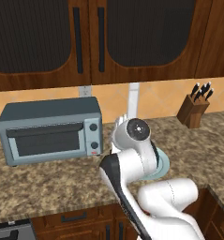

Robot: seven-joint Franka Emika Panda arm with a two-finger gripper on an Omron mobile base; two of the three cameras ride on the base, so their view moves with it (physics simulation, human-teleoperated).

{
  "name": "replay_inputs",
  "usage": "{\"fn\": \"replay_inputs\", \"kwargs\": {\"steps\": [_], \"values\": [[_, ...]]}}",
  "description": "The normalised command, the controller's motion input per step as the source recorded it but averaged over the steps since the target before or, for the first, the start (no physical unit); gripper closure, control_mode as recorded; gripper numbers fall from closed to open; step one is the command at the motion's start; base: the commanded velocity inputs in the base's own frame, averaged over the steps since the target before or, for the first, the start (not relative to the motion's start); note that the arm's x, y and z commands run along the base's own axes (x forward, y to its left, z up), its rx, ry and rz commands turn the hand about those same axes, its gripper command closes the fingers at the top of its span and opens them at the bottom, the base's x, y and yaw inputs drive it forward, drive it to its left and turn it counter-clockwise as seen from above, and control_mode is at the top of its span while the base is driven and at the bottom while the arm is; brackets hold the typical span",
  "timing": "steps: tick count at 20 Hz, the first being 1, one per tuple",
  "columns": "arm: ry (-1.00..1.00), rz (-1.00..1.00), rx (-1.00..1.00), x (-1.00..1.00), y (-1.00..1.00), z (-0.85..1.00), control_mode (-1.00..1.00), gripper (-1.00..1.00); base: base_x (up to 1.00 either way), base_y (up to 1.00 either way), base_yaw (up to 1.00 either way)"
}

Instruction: Pick up the kebab skewer and baguette bread, and place them inside the toaster oven. Close the toaster oven door and start by setting the timer.

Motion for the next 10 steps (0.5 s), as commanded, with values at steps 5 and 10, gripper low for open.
{"fn": "replay_inputs", "kwargs": {"steps": [5,10], "values": [[0.11,0.06,-0.37,0.07,0.14,0.0,-1.0,-1.0,0.0,0.0,0.0],[0.33,0.24,-0.61,0.0,0.04,0.15,-1.0,-1.0,0.0,0.0,0.0]]}}
